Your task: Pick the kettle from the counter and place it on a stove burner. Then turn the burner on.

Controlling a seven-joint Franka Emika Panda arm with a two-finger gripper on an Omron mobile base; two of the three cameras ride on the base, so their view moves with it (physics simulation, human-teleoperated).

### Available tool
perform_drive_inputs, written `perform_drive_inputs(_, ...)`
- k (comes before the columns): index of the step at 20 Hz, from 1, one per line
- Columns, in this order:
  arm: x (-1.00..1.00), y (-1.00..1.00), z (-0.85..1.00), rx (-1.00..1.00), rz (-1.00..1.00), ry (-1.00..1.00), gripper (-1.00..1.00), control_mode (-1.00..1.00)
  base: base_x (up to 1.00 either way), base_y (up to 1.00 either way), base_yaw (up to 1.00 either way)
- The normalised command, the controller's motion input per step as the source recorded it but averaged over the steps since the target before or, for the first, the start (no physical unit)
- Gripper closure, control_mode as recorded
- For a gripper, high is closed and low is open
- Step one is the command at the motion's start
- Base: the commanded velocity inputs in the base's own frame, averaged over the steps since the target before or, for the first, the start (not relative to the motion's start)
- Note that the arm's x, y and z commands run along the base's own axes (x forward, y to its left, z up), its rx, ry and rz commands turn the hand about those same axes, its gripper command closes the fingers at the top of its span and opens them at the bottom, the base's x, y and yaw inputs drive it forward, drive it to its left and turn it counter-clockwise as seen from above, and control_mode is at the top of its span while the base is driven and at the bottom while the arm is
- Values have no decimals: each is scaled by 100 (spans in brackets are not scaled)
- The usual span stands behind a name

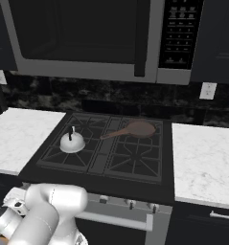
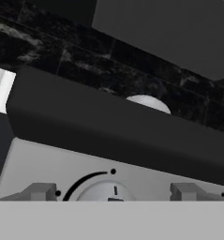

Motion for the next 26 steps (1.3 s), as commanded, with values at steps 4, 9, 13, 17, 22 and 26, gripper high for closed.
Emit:
perform_drive_inputs(4,1,0,-23,-1,0,2,-100,-100,0,0,0)
perform_drive_inputs(9,0,0,-15,0,0,1,-100,-100,0,0,0)
perform_drive_inputs(13,0,0,0,0,0,0,-100,-100,0,0,0)
perform_drive_inputs(17,0,-2,2,0,0,0,100,-100,0,0,0)
perform_drive_inputs(22,0,-18,29,5,0,0,100,-100,0,0,0)
perform_drive_inputs(26,5,-2,19,-1,0,4,100,-100,0,0,0)
